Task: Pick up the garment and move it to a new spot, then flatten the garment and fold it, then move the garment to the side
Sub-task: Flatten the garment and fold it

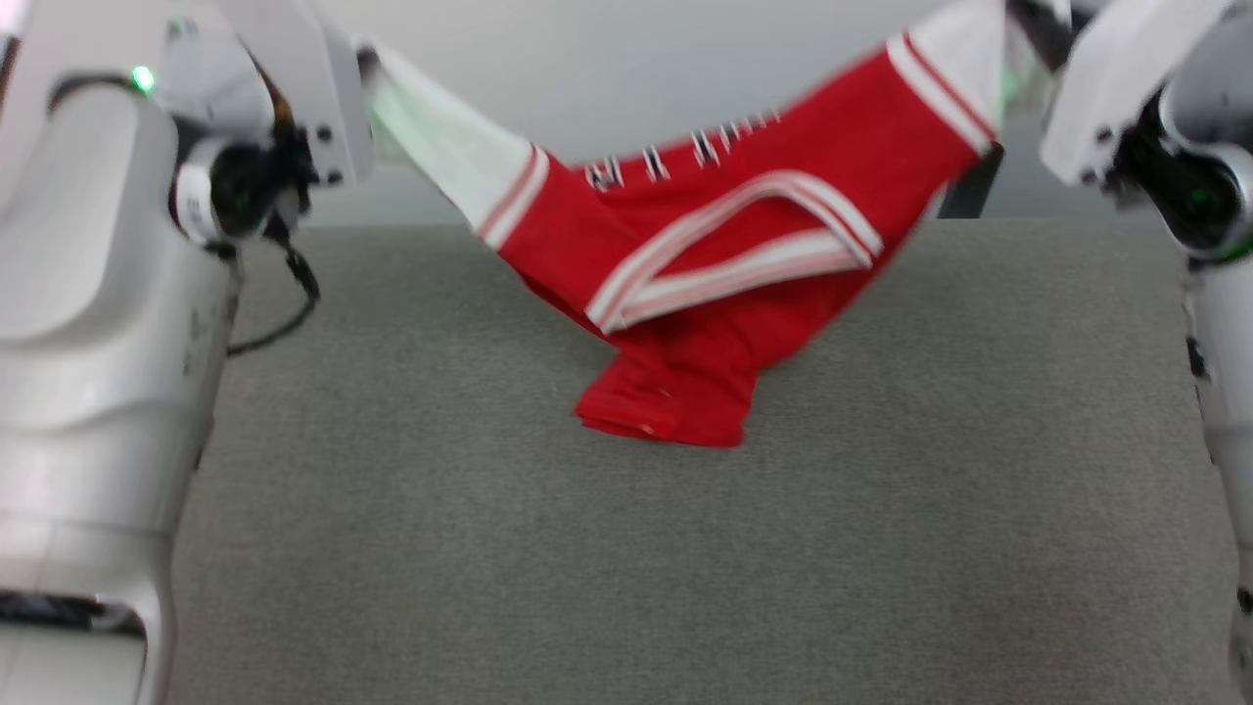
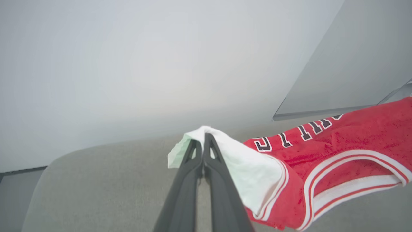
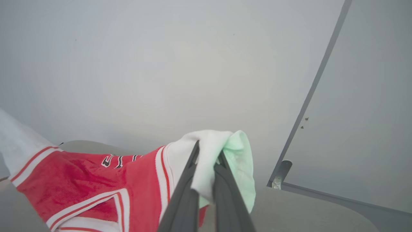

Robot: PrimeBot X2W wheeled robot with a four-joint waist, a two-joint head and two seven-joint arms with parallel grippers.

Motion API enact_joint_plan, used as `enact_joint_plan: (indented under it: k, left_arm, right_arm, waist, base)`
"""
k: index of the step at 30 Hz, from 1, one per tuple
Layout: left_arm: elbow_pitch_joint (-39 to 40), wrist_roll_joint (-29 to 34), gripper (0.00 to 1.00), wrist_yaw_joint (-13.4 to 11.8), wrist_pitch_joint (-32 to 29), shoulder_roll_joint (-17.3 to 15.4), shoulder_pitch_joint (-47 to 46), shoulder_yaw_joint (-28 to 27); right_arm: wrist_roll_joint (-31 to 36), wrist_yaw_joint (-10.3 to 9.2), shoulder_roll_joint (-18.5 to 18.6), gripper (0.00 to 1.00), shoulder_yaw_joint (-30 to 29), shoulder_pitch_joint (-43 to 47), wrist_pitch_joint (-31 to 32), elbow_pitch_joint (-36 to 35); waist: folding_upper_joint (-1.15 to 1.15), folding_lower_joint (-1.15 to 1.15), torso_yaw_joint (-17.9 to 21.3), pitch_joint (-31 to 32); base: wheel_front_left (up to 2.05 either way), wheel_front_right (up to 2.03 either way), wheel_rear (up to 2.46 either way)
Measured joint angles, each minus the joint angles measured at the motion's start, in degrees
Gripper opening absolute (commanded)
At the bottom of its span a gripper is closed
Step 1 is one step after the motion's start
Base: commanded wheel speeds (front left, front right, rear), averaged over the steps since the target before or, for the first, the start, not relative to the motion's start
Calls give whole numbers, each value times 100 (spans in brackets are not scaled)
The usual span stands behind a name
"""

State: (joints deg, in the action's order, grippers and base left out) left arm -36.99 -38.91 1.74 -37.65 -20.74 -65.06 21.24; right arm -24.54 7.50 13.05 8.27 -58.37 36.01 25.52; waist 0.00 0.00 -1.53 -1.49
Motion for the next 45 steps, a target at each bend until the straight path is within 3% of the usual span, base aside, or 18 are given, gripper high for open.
enact_joint_plan:
  k: [11, 21, 34, 41, 45]
  left_arm:
    - [-1020, 549, 0, -24, 1543, 56, -1452, -2]
    - [-1636, 616, 0, 96, 2338, 96, -2365, -90]
    - [-1761, 898, 0, 367, 3824, 24, -3777, 18]
    - [-1940, 1056, 0, 457, 4824, 96, -4536, 100]
    - [-2112, 1016, 0, 491, 5089, 267, -4742, 97]
  right_arm:
    - [311, 1, -289, 0, 560, -1597, -2114, 1532]
    - [178, 1, -398, 0, 918, -2581, -2799, 2539]
    - [434, 1, -181, 0, 1102, -3885, -4372, 3065]
    - [1043, 1, -23, 0, 750, -4530, -5027, 3484]
    - [1510, 1, 104, 0, 377, -4697, -5094, 3321]
  waist:
    - [0, 0, 212, -54]
    - [0, 0, 285, -468]
    - [0, 0, 391, -1872]
    - [0, 0, 393, -2833]
    - [0, 0, 323, -3349]
  base:
    - [0, 0, 0]
    - [0, 0, 0]
    - [0, 0, 0]
    - [0, 0, 0]
    - [0, 0, 0]
